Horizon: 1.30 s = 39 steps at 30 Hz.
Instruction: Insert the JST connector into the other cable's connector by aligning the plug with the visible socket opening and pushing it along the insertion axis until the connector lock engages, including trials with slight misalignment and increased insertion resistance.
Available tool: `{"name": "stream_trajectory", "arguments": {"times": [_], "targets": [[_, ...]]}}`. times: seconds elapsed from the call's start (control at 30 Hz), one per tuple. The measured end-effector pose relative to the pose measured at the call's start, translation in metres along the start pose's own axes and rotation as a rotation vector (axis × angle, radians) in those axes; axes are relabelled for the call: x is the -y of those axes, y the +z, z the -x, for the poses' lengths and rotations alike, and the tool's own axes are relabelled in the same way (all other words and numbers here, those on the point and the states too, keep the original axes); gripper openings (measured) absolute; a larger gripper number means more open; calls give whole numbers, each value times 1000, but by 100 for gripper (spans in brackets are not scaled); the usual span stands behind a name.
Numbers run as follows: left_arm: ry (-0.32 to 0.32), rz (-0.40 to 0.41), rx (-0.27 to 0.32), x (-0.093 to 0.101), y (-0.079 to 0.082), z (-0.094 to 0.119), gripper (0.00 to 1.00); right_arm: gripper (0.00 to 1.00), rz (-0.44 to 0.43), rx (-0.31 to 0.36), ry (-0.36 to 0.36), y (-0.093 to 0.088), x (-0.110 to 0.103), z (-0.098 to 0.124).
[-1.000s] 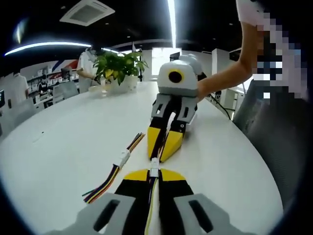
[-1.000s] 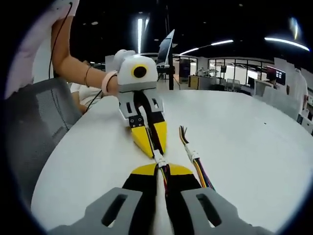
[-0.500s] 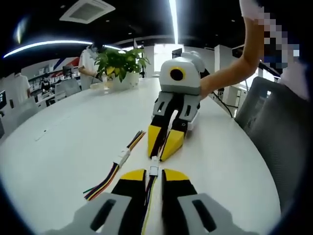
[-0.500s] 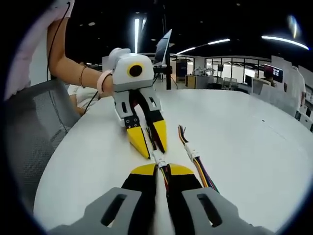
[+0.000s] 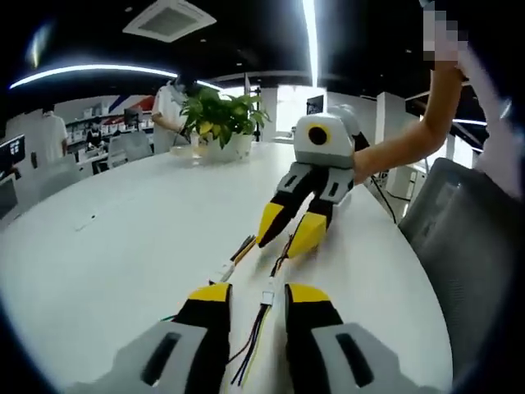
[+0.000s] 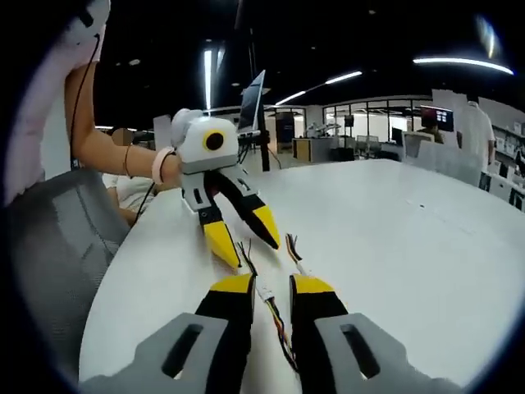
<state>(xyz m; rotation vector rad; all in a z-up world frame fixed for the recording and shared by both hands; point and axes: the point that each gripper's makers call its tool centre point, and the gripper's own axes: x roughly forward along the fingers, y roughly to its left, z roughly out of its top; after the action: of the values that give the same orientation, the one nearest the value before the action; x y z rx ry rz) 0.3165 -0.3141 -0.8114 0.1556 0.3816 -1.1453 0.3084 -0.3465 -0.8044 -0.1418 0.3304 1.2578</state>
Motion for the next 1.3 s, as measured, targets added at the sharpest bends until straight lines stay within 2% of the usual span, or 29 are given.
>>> {"name": "stream_trajectory", "arguments": {"times": [0.07,0.17,0.27,0.37,0.57,0.63,0.67,0.7,0.73,0.8,1.0,1.13,1.23,1.3], "targets": [[-4,34,46,2,10,3,24,23,-49,25,-19,7,1,3],[12,36,89,2,23,13,26,33,-50,28,-35,12,0,8],[41,39,137,1,38,24,33,33,-41,46,-49,22,-4,14],[81,-25,124,2,43,32,38,26,-27,80,-58,34,-9,20],[117,-47,109,11,52,50,42,29,-38,128,-128,58,-11,32],[141,-30,117,11,55,56,43,30,-34,134,-141,64,-13,35],[159,8,126,10,56,59,46,30,-32,133,-149,65,-14,37],[174,45,133,10,57,63,50,30,-32,132,-155,67,-14,38],[184,51,124,10,56,65,56,31,-36,130,-165,68,-15,40],[221,41,106,9,54,71,62,33,-51,144,-174,73,-16,42],[266,39,99,14,52,85,67,40,-66,133,-215,80,-15,46],[302,61,93,18,50,92,72,40,-78,111,-224,80,-20,47],[322,77,85,24,48,93,72,41,-80,54,-229,70,-28,47],[343,109,52,27,40,94,74,48,-125,17,-248,61,-29,49]]}}
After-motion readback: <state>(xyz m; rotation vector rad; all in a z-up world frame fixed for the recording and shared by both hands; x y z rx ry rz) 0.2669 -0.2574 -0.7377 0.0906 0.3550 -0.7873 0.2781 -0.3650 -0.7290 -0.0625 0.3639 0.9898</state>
